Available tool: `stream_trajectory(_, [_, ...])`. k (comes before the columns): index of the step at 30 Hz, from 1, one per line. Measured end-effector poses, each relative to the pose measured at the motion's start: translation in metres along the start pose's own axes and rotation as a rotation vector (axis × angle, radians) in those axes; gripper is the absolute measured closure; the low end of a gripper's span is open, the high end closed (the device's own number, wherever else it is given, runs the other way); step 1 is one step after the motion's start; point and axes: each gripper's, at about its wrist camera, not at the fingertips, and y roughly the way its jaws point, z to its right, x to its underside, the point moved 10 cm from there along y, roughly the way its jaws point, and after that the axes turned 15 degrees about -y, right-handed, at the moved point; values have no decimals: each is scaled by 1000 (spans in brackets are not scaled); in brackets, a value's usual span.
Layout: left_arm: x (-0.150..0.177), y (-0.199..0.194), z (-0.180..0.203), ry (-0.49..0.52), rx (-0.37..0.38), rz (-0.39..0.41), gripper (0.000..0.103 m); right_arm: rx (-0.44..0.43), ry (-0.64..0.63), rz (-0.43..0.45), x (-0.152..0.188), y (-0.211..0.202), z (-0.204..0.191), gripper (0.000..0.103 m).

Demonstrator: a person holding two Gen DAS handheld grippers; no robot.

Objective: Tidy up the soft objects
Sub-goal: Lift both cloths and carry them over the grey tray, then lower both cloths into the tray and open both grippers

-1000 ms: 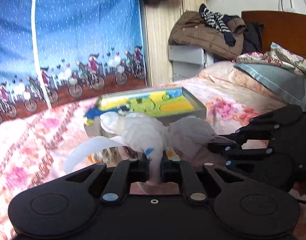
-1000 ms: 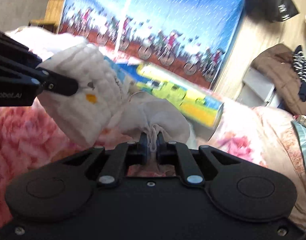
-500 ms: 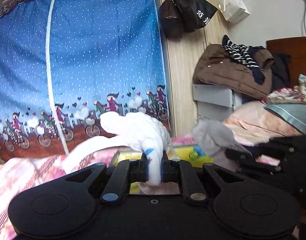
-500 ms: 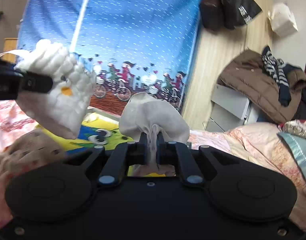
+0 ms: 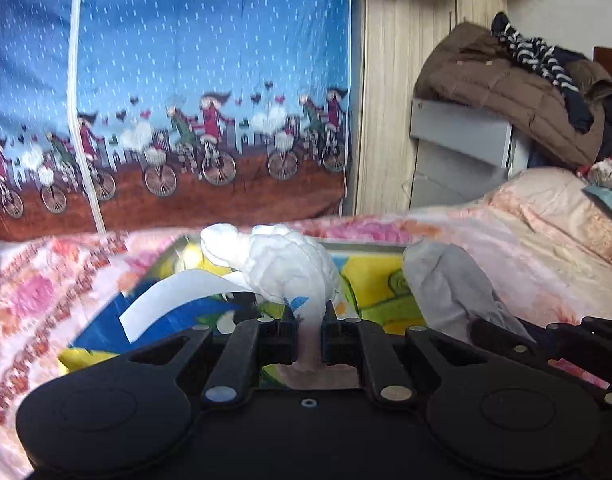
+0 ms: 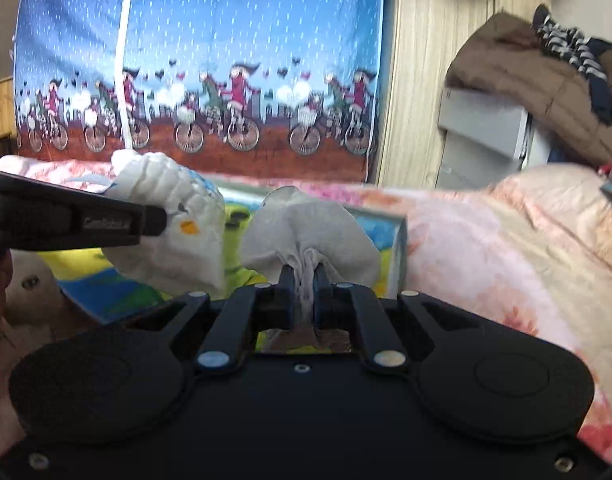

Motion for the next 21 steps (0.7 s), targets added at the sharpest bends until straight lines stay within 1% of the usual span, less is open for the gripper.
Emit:
stream_trajectory(3, [16, 15, -4, -16, -6, -62, 92, -12, 16, -30, 10, 15, -3, 99])
stream_trajectory(5, [23, 22, -8, -25, -16, -93, 92, -7, 18, -37, 12, 12, -3, 99])
stream_trajectory(6, [27, 25, -10, -24, -23, -105, 92, -4, 16, -41, 16, 3, -7, 97])
stream_trajectory(8, [31, 27, -13, -18, -37, -118, 89, 6, 7, -49, 20, 7, -11, 96])
stream_trajectory(10, [34, 29, -17, -16, -60, -134, 84, 9, -2, -55, 21, 10, -11, 95])
stream_trajectory(11, [35, 30, -20, -17, -76, -146, 82, 10, -4, -54, 18, 3, -13, 88])
stream_trajectory(12, [36, 30, -21, -23, -82, -161, 79, 13, -5, -51, 23, -20, -21, 80])
stream_trajectory(13, [36, 30, -23, -35, -83, -169, 76, 15, -6, -51, 22, -24, -20, 74])
stream_trajectory(14, [35, 28, -25, -46, -85, -173, 75, 12, -7, -49, 19, -32, -21, 63])
stream_trajectory(15, [34, 26, -26, -49, -85, -176, 70, 12, -5, -42, 16, -44, -17, 58])
stream_trajectory(16, [32, 23, -26, -46, -80, -176, 65, 12, 0, -40, 15, -47, -16, 58])
stream_trajectory(17, [30, 19, -26, -44, -77, -174, 63, 5, 7, -40, 13, -52, -17, 58])
stream_trajectory(19, [27, 13, -26, -41, -75, -176, 56, 0, 28, -33, 10, -60, -15, 51])
stream_trajectory(21, [24, 4, -28, -41, -80, -169, 53, 7, 48, -11, 6, -75, -11, 32])
